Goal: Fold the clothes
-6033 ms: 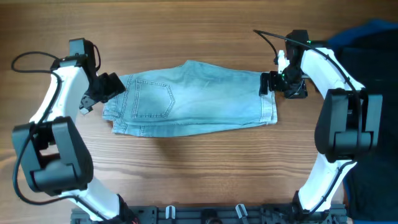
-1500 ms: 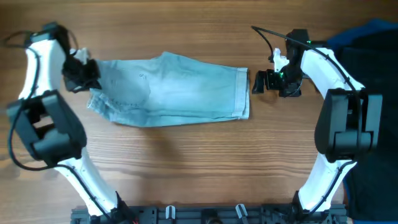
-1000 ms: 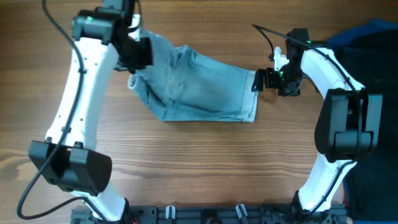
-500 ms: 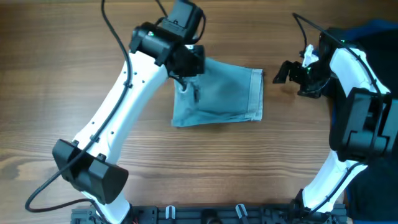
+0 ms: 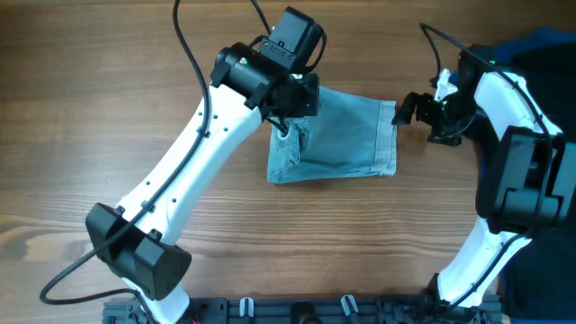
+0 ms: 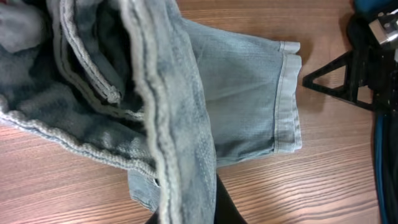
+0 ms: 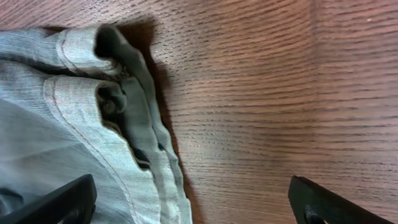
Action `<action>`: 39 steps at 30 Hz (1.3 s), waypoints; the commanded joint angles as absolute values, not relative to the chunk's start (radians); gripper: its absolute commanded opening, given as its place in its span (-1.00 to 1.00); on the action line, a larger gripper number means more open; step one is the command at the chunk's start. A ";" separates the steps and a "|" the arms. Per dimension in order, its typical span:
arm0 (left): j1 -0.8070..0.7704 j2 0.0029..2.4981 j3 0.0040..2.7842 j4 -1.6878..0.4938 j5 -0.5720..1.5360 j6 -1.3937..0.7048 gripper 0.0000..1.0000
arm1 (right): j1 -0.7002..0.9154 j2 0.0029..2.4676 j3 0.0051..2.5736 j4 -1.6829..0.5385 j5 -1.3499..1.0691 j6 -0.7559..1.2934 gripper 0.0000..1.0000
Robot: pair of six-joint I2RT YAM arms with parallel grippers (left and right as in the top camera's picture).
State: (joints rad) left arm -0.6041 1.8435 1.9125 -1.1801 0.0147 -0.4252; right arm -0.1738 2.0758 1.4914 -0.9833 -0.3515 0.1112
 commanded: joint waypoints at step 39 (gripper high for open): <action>-0.061 1.895 1.979 -1.359 -0.198 -0.310 -0.92 | -0.125 2.089 1.483 -0.991 -0.361 0.078 1.00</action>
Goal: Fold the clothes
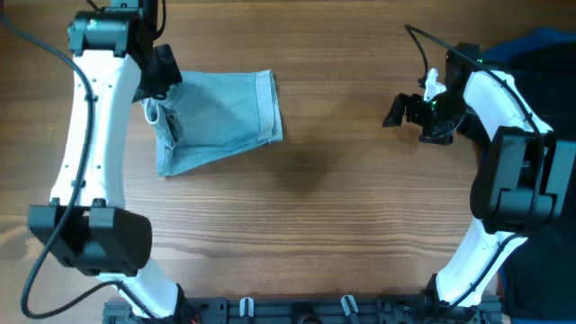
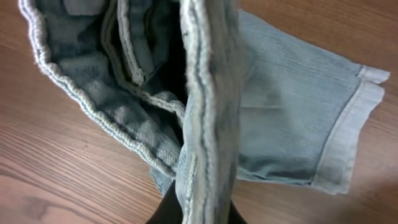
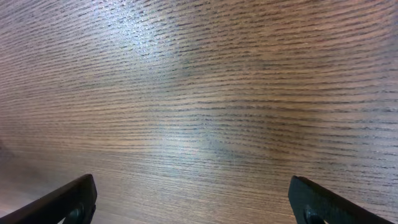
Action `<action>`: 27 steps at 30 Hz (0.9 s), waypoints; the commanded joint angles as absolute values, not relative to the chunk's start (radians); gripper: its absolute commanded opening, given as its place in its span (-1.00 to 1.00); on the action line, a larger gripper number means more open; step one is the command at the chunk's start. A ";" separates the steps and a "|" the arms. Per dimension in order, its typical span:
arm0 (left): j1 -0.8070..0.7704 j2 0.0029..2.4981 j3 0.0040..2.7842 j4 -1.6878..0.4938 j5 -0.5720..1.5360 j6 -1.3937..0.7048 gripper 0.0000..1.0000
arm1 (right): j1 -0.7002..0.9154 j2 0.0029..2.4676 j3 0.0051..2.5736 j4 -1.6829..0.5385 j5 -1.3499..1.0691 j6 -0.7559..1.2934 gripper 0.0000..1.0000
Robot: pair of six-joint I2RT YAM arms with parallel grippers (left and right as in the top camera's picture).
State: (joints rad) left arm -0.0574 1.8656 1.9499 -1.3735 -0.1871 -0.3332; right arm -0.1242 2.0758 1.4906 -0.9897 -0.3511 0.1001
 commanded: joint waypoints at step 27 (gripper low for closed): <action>-0.259 2.130 1.973 -1.267 -0.014 -0.310 -0.79 | -0.125 2.089 1.483 -1.007 -0.360 0.070 0.99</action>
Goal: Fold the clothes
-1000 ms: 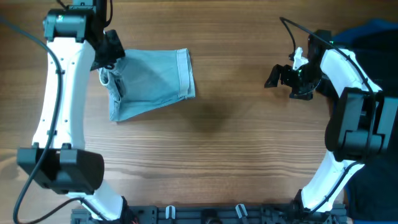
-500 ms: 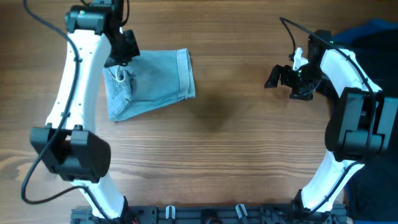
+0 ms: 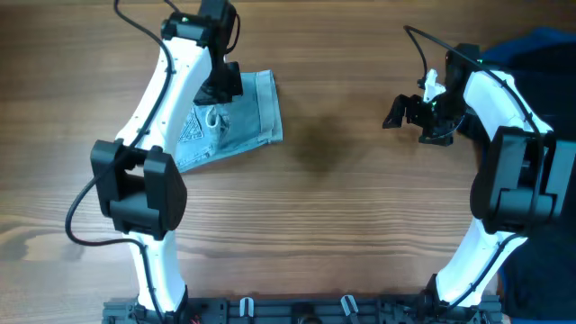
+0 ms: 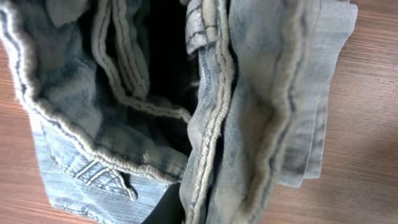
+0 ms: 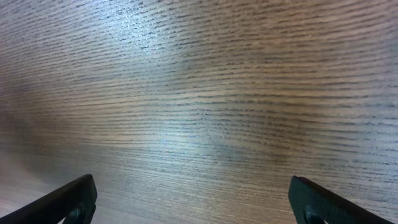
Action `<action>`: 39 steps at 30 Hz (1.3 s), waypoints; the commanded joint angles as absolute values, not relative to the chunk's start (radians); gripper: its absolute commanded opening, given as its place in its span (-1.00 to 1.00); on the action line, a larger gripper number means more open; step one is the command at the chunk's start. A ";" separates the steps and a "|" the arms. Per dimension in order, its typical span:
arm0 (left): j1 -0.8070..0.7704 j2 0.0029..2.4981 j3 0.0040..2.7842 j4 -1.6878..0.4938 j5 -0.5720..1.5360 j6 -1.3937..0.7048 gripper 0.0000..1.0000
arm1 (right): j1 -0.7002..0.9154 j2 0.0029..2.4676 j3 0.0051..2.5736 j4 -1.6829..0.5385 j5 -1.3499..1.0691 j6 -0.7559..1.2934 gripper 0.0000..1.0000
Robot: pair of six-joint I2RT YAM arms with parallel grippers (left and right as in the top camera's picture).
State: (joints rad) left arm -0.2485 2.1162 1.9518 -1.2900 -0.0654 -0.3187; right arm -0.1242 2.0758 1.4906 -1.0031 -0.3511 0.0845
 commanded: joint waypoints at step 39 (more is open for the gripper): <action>0.144 1.856 1.689 -1.184 0.054 -0.484 1.00 | 0.289 1.955 1.537 -0.666 -0.806 0.253 -0.91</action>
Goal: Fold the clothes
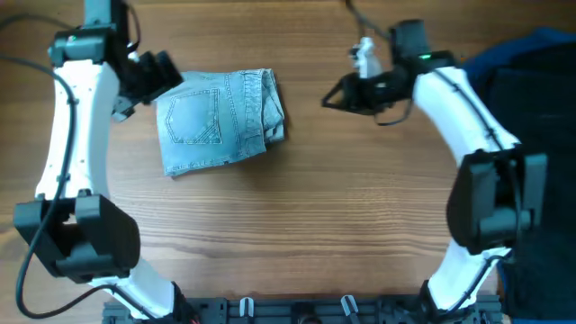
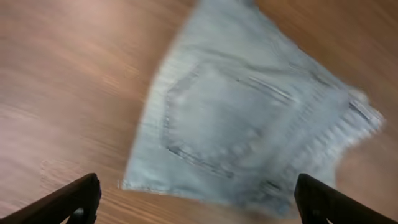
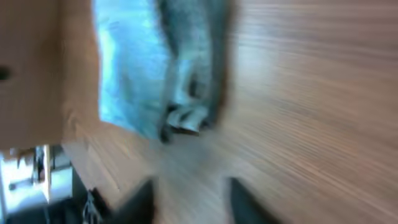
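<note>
The light blue jeans [image 1: 220, 117] lie folded in a compact packet at the back left of the table, back pocket [image 1: 193, 117] facing up. The left wrist view shows the jeans [image 2: 249, 118] flat and blurred. My left gripper [image 1: 144, 88] hangs just left of them, open and empty, its fingertips [image 2: 74, 200] wide apart. My right gripper [image 1: 335, 95] is a little to the right of the jeans, pointing at them. In the blurred right wrist view its fingers [image 3: 144, 198] stand apart with nothing between, and the jeans' thick folded edge [image 3: 186, 68] lies ahead.
A heap of dark blue clothes [image 1: 535, 67] lies at the right edge, behind the right arm. Bare wooden tabletop [image 1: 297, 225] fills the middle and front. The arm mounts [image 1: 297, 310] run along the front edge.
My left gripper has let go of the jeans and now sits open to their left. The jeans lie flat, pocket up. My right gripper has moved left, closer to the jeans.
My left gripper first held the jeans' waist near the table's middle, with the right gripper open at the hem. Then the jeans were at the left, still held. Later the left gripper was over them with bunched denim. Now they lie released and folded.
</note>
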Action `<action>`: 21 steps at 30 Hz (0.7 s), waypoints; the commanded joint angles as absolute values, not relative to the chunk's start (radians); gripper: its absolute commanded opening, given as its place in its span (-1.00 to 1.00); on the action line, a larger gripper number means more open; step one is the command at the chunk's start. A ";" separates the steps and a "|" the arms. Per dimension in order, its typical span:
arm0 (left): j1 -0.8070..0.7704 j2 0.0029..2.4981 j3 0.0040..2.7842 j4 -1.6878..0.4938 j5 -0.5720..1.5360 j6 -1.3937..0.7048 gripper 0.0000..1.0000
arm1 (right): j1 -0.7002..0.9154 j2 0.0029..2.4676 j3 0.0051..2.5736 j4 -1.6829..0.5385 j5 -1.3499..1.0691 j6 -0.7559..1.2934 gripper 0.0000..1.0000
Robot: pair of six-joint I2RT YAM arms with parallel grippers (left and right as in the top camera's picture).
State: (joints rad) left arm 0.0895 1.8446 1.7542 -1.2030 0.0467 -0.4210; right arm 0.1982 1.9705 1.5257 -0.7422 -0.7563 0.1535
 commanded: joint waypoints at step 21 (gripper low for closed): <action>-0.121 2.010 1.488 -0.934 0.182 -0.212 -0.92 | 0.123 1.955 1.536 -0.854 -0.239 0.419 0.99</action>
